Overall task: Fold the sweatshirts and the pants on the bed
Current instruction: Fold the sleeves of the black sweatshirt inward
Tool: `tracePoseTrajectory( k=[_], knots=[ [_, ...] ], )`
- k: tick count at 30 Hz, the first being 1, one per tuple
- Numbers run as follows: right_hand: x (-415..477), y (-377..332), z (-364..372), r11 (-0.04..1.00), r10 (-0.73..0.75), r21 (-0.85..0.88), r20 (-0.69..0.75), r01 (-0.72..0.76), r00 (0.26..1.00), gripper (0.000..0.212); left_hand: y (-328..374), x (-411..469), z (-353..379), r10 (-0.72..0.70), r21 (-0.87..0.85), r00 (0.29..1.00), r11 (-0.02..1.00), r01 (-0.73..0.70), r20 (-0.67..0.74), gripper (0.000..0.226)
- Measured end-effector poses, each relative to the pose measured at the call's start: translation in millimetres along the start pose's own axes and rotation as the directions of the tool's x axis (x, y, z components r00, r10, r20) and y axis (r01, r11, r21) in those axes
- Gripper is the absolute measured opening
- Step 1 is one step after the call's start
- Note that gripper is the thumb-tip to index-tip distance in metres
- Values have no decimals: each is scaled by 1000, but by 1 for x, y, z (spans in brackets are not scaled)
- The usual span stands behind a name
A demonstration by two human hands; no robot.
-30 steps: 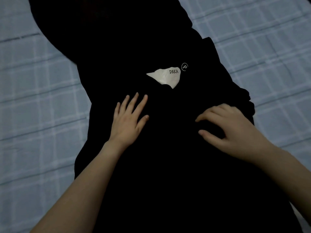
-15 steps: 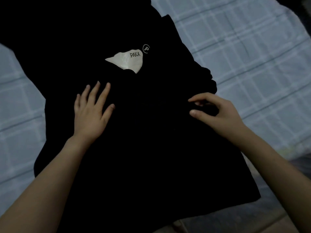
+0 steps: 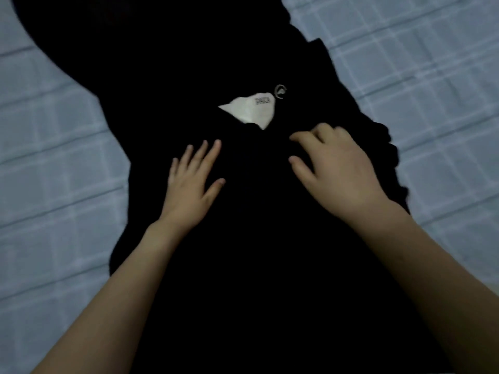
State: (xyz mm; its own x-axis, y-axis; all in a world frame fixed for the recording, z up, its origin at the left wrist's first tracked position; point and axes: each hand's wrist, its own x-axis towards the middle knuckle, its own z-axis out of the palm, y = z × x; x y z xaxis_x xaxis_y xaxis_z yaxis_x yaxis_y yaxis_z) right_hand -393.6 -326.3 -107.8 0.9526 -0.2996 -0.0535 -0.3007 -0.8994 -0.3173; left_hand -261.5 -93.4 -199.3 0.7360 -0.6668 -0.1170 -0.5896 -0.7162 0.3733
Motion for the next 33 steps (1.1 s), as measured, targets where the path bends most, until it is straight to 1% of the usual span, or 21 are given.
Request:
tracePoseTrajectory(
  k=[1, 3, 5, 6, 8, 10, 12, 13, 14, 16, 17, 18, 19, 21, 23, 25, 27, 28, 29, 30, 33],
  knots=[
    [11, -12, 10, 998, -40, -53, 11, 41, 999, 48, -3, -1, -2, 22, -30, 1000, 999, -21, 4, 71],
    [29, -33, 32, 997, -57, -38, 79, 60, 995, 58, -5, -4, -5, 25, -82, 1000, 996, -25, 1, 76],
    [39, -42, 51, 1000, -2, 1, 120, 2, 993, 65, -4, -6, -5, -16, -163, 999, 987, 11, -28, 83],
    [44, -41, 58, 999, 42, 23, 109, -45, 993, 66, -4, -7, -5, -44, -212, 998, 977, 33, -47, 85],
    [54, -35, 62, 974, 116, 192, 34, -120, 993, 53, -4, -9, -6, -59, -243, 993, 969, 33, -101, 78],
    [63, -26, 57, 916, 112, 393, -61, -79, 992, 27, -7, -14, -6, -9, -138, 987, 990, -13, -158, 57],
    [70, -11, 46, 911, 138, 409, -205, -43, 969, 16, -11, -17, -8, 31, -67, 986, 997, -42, -165, 47],
    [74, -2, 40, 909, 194, 409, -241, -82, 951, 15, -12, -18, -10, 34, -61, 987, 997, -44, -155, 46],
    [79, 7, 34, 899, 250, 416, -230, -137, 940, 15, -12, -19, -12, 31, -64, 989, 997, -40, -141, 46],
    [87, 21, 30, 890, 289, 386, -69, -242, 955, 17, -10, -20, -17, 28, -85, 992, 996, -38, -123, 45],
    [91, 23, 31, 906, 260, 344, 13, -248, 966, 21, -9, -21, -20, 17, -113, 991, 993, -32, -132, 44],
    [94, 21, 32, 924, 216, 312, 50, -221, 975, 25, -9, -21, -24, -3, -146, 985, 989, -22, -170, 42],
    [97, 16, 31, 937, 165, 303, 48, -171, 985, 28, -10, -20, -29, -21, -164, 969, 986, -21, -248, 39],
    [102, 0, 29, 937, 54, 345, 2, -52, 999, 33, -16, -12, -38, -20, -120, 900, 992, -36, -435, 37],
    [110, -14, 31, 919, -54, 391, 2, 49, 999, 35, -25, 2, -45, -58, -106, 845, 994, 1, -532, 42],
    [118, -25, 37, 926, -99, 368, 34, 79, 995, 41, -33, 20, -50, -220, -242, 826, 965, 104, -519, 50],
    [128, -27, 43, 919, -78, 390, 44, 54, 996, 42, -41, 41, -51, -429, -477, 784, 857, 196, -448, 55],
    [132, -26, 45, 908, -67, 416, 45, 42, 997, 40, -47, 51, -50, -500, -553, 757, 802, 224, -419, 56],
    [135, -24, 47, 898, -62, 439, 45, 36, 997, 35, -52, 60, -49, -540, -575, 733, 779, 251, -412, 57],
    [138, -22, 48, 889, -62, 457, 43, 36, 997, 29, -57, 68, -49, -550, -554, 723, 785, 277, -418, 56],
    [138, -19, 52, 868, -89, 491, 4, 76, 996, 13, -70, 78, -52, -492, -429, 762, 848, 310, -422, 43]
  ],
)
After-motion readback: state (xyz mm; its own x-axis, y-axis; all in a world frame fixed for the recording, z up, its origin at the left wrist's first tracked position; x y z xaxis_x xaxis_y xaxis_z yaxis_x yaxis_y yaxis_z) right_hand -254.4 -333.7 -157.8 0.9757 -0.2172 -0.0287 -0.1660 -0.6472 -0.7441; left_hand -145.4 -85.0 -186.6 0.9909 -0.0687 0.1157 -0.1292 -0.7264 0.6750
